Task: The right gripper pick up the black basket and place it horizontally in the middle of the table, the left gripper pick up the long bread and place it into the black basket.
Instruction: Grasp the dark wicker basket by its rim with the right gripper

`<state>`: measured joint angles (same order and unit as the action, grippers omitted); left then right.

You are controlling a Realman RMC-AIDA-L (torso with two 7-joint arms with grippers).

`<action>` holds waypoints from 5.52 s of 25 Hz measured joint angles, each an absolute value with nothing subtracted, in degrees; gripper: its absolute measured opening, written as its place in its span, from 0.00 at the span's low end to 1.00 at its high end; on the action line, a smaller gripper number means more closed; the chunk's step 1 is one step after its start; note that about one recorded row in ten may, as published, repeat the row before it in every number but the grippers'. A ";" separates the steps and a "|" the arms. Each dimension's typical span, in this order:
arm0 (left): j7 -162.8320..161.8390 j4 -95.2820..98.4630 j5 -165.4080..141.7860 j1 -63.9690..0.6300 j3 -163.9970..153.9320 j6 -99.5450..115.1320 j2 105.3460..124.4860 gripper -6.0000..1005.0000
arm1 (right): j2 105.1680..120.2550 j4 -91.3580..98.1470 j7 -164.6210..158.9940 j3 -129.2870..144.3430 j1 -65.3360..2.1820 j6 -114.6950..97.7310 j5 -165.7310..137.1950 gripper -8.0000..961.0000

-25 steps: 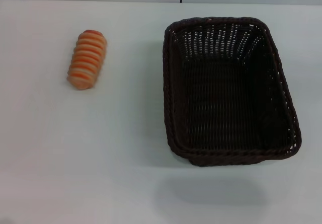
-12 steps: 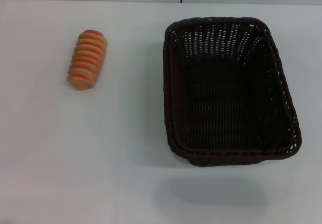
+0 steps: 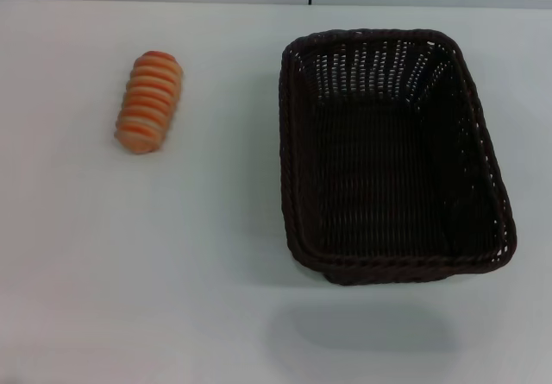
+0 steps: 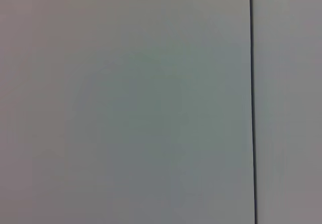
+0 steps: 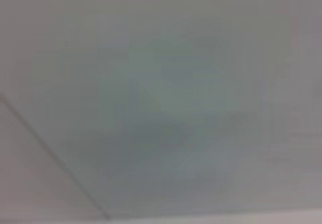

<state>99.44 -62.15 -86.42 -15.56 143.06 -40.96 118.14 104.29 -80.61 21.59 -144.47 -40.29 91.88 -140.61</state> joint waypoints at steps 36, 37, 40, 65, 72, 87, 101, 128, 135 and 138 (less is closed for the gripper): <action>99.68 -62.38 -86.40 -15.88 143.20 -40.90 117.93 0.75 | 112.38 -51.39 14.44 -117.92 -67.29 90.27 -156.94 0.54; 99.68 -62.35 -86.40 -15.87 143.25 -40.86 117.93 0.75 | 112.59 -51.21 14.41 -117.75 -67.23 90.37 -156.94 0.54; 99.68 -62.21 -86.40 -15.87 143.32 -40.83 117.93 0.75 | 112.85 -51.27 14.36 -117.40 -66.28 92.00 -157.07 0.54; 99.16 -61.81 -86.40 -15.68 143.82 -39.54 118.04 0.75 | 106.04 -55.45 13.61 -117.51 -57.96 96.03 -151.69 0.59; 99.14 -61.58 -86.40 -16.01 143.64 -38.84 118.04 0.75 | 107.29 -56.57 13.72 -116.97 -57.47 95.54 -151.60 0.59; 99.28 -61.15 -86.41 -16.35 143.27 -38.56 117.95 0.75 | 109.12 -59.69 13.76 -117.33 -53.43 94.92 -152.09 0.59; 99.55 -60.35 -86.48 -16.61 143.18 -38.59 117.94 0.75 | 111.40 -59.86 15.54 -116.90 -51.34 90.39 -151.72 0.59; 100.37 -58.79 -86.84 -17.14 143.71 -38.58 117.92 0.75 | 113.73 -49.49 19.21 -115.13 -50.81 79.10 -151.50 0.59; 100.55 -58.66 -86.84 -17.14 143.71 -38.58 117.89 0.75 | 114.13 -49.48 20.30 -115.23 -49.44 77.34 -151.31 0.57; 101.20 -58.42 -86.74 -17.16 143.70 -38.58 117.87 0.75 | 114.46 -49.34 21.35 -115.26 -49.28 76.81 -151.26 0.55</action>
